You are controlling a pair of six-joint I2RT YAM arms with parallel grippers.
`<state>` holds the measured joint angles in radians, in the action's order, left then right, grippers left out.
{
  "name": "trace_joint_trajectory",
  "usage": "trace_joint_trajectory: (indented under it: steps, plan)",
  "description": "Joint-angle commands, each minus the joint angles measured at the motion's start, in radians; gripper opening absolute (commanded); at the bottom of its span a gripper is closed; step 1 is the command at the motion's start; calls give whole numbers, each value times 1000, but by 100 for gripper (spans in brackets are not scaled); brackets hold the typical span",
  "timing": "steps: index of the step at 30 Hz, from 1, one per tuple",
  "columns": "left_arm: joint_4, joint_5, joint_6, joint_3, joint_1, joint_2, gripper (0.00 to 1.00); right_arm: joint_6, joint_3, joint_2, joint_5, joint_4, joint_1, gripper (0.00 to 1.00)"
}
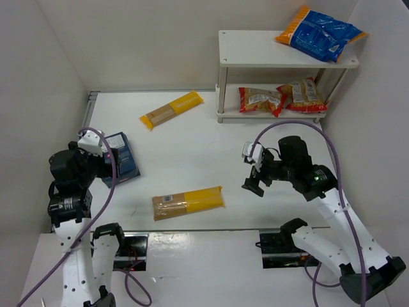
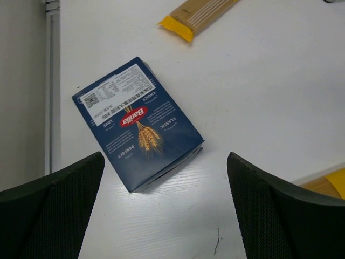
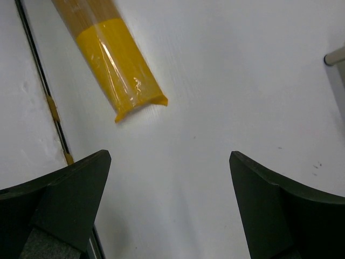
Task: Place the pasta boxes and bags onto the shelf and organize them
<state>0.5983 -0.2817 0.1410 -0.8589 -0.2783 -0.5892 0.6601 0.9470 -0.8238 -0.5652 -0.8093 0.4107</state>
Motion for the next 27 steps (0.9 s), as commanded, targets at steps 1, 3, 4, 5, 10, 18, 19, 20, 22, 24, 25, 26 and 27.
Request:
trace_joint_trajectory:
  steps: [1, 3, 4, 5, 10, 18, 19, 20, 22, 24, 25, 26, 27]
  plan:
    - [-12, -109, 54, -17, 13, -38, 100, 56, -34, 0, 116, 30, 30, 99]
    - [-12, -109, 81, -31, 60, -118, 100, 78, -47, -34, 116, 30, 40, 99]
    - [-35, -94, 92, -43, 79, -147, 100, 88, -47, -50, 116, 30, 40, 99]
    - [-52, -68, 106, -52, 97, -211, 100, 88, -47, -85, 116, 30, 40, 99]
    - [-190, 99, 248, -74, 246, -467, 100, 61, -5, -124, 93, 30, 50, 99]
    - [-269, -29, 446, -435, 242, -1040, 100, 35, -10, -52, 62, 36, -61, 99]
    - [-269, -30, 459, -475, 241, -1082, 100, 35, -10, -43, 62, 27, -72, 99]
    - [-278, -39, 477, -511, 241, -1156, 100, 35, -19, -43, 39, 27, -94, 99]
    - [-278, -66, 503, -615, 241, -1219, 100, 44, -19, -43, 28, 27, -116, 99]
    - [-240, -83, 542, -698, 241, -1325, 100, 44, -19, -43, 28, 27, -131, 99]
    - [-223, -108, 542, -739, 241, -1360, 100, 44, -19, -43, 16, 18, -145, 99]
    - [-183, -123, 551, -823, 241, -1429, 100, 53, -19, -43, 16, 18, -145, 99]
    - [-164, -140, 560, -860, 241, -1460, 100, 53, -19, -54, 16, 18, -145, 99]
